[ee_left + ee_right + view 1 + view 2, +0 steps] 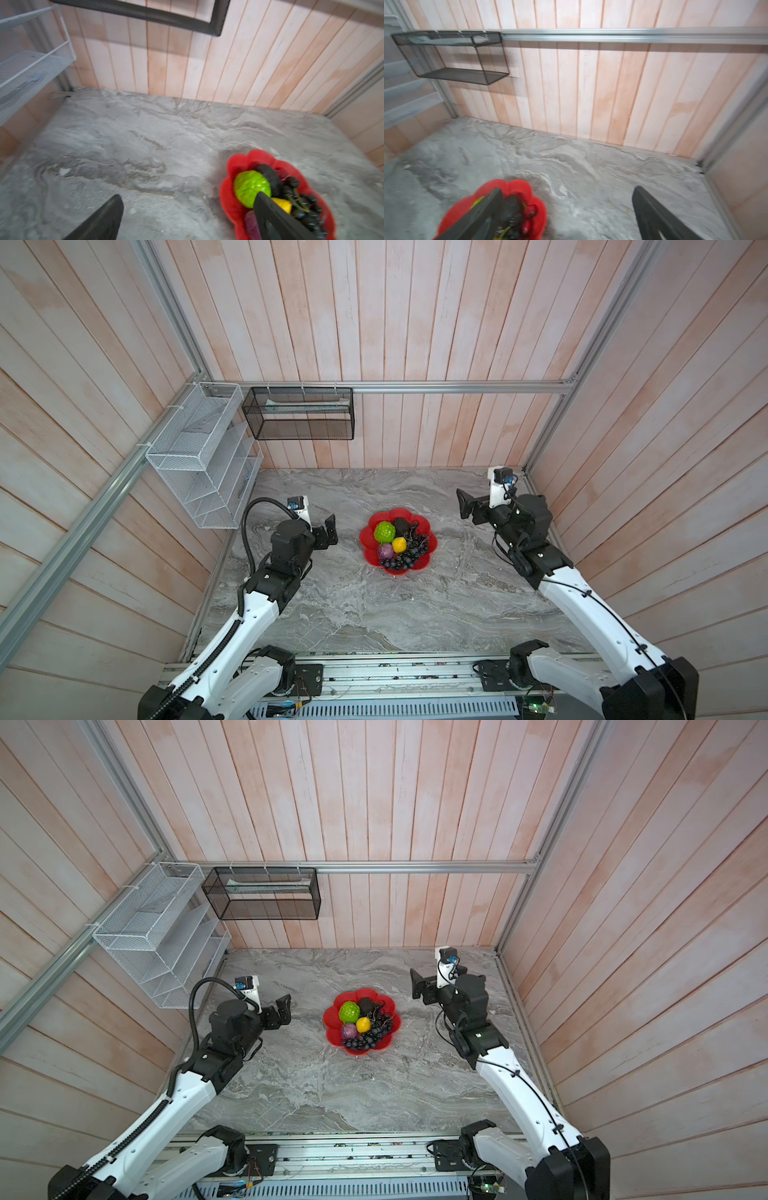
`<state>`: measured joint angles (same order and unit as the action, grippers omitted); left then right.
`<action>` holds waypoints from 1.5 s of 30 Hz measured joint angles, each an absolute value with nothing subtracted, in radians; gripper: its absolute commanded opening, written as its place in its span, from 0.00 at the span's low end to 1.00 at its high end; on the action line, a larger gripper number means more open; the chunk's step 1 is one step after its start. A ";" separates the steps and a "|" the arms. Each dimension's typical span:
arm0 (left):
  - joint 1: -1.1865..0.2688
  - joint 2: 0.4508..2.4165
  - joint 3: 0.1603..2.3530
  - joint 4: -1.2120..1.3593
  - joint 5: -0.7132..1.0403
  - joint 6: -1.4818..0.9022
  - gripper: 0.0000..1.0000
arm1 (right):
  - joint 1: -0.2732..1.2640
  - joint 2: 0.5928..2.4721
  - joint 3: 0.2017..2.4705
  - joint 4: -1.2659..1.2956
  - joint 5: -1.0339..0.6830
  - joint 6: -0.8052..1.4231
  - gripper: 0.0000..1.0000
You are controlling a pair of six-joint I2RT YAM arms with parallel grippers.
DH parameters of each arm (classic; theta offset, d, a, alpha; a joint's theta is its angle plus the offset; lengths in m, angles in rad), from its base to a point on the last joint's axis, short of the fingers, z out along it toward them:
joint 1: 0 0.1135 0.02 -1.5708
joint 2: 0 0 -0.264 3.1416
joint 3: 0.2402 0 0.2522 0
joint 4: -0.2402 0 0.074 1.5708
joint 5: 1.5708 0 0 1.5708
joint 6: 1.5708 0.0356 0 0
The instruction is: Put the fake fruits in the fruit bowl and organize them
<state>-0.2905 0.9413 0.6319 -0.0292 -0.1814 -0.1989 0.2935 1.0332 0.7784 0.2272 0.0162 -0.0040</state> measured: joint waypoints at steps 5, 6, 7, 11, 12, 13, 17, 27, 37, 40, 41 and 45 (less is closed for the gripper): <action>-0.181 0.944 0.371 0.191 -0.238 -0.120 1.00 | 0.148 1.010 0.484 0.472 0.071 -0.020 0.98; -0.176 0.955 0.335 0.226 -0.253 -0.106 1.00 | 0.130 1.011 0.421 0.525 0.078 -0.018 0.98; -0.171 0.974 0.296 0.272 -0.271 -0.086 1.00 | 0.117 1.018 0.358 0.578 0.086 -0.019 0.98; -0.140 1.052 0.223 0.451 -0.300 -0.041 1.00 | 0.070 1.075 0.227 0.707 0.098 -0.008 0.98; -0.126 1.077 0.213 0.503 -0.299 -0.040 1.00 | 0.054 1.094 0.221 0.737 0.098 -0.001 0.98; -0.112 1.111 0.209 0.554 -0.297 -0.037 1.00 | 0.028 1.127 0.218 0.785 0.091 0.011 0.98; -0.078 1.250 0.221 0.700 -0.267 -0.020 1.00 | -0.045 1.271 0.240 0.905 0.043 0.030 0.98; -0.051 1.506 0.302 0.956 -0.171 0.001 1.00 | -0.077 1.548 0.180 1.235 -0.058 0.038 0.98; 0.012 1.543 0.292 1.073 -0.104 -0.034 1.00 | -0.077 1.528 0.237 1.204 -0.069 0.037 0.98; 0.012 1.543 0.292 1.076 -0.100 -0.035 1.00 | -0.077 1.528 0.237 1.204 -0.069 0.037 0.98; 0.012 1.543 0.292 1.077 -0.100 -0.035 1.00 | -0.077 1.528 0.237 1.204 -0.069 0.037 0.98; 0.012 1.543 0.292 1.078 -0.100 -0.035 1.00 | -0.077 1.528 0.237 1.204 -0.069 0.037 0.98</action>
<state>0.0120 1.5429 0.2916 1.0782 -0.0998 -0.0349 -0.0772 1.5276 0.2375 1.2037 -0.0692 0.0372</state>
